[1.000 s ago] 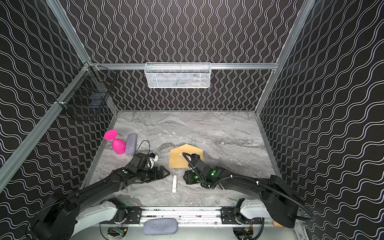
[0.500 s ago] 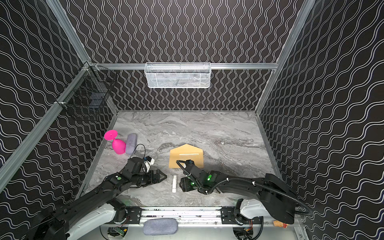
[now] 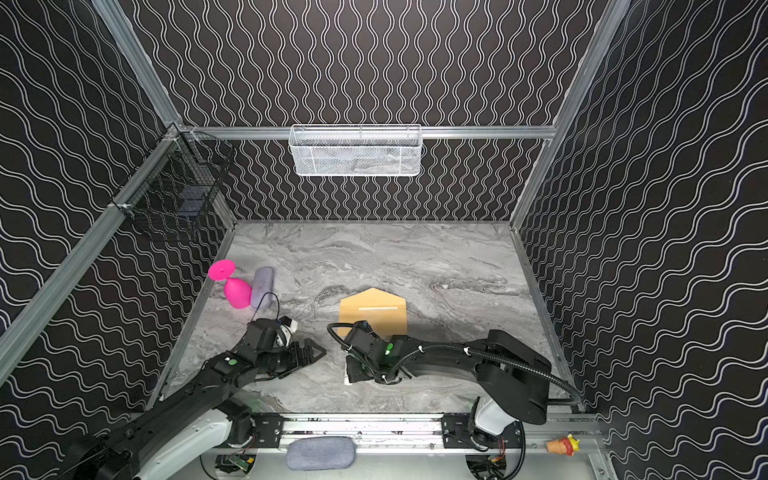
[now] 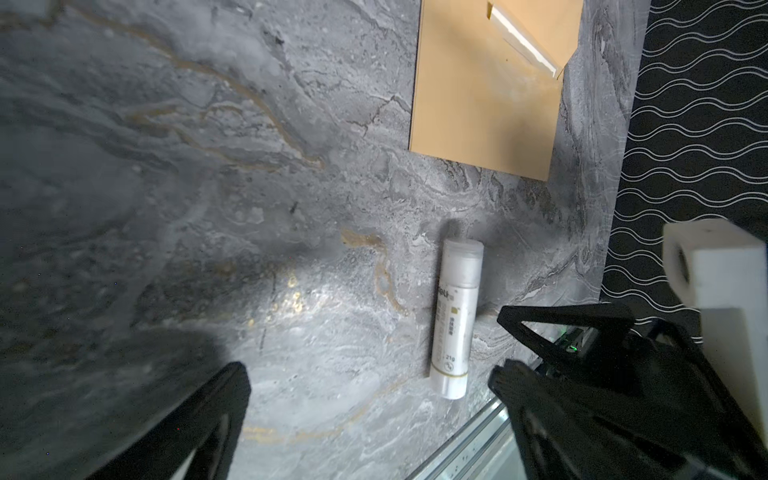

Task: Place the letter into the envelope and seal it
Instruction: 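Move both grippers toward the white glue stick nearer the robot, then grasp the white glue stick with the right gripper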

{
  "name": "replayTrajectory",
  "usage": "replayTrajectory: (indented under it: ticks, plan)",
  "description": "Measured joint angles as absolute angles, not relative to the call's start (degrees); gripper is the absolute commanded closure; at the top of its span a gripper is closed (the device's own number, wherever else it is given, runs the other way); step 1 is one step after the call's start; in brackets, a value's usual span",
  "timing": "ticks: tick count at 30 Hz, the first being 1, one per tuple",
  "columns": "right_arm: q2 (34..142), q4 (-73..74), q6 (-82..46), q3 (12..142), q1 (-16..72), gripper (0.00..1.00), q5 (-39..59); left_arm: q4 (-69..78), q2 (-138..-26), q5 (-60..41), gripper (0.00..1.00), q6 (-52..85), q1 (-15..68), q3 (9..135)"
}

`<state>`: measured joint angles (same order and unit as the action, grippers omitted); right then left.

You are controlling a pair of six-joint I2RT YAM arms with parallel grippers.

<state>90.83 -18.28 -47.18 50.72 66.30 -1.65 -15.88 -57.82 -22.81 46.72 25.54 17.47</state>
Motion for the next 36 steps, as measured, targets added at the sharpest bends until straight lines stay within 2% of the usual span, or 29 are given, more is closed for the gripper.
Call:
replayTrajectory:
  ticks: [6, 12, 22, 25, 31, 36]
  plan:
    - [96.1, -26.2, -49.3, 59.7, 65.1, 0.41, -1.7, -15.7, -57.3, -22.8, 0.01, 46.7, 25.3, 17.0]
    - [102.6, -35.2, -50.5, 69.7, 63.5, 0.48, -2.5, -15.5, -54.0, -22.0, 0.01, 47.0, 25.1, 15.0]
    - [112.7, -42.5, -50.4, 79.3, 61.8, 0.52, -2.0, -16.0, -53.6, -21.7, 0.01, 47.0, 25.0, 15.0]
    - [114.5, -43.9, -50.3, 79.7, 61.4, 0.57, -1.1, -15.8, -53.7, -21.7, 0.01, 47.0, 25.0, 14.9]
    - [115.5, -45.0, -49.8, 80.0, 60.6, 0.73, 0.1, -15.1, -54.5, -21.7, 0.01, 47.6, 25.0, 14.5]
    - [114.3, -43.4, -49.4, 78.2, 60.0, 0.78, 1.5, -13.2, -55.5, -21.9, 0.01, 47.6, 25.0, 14.2]
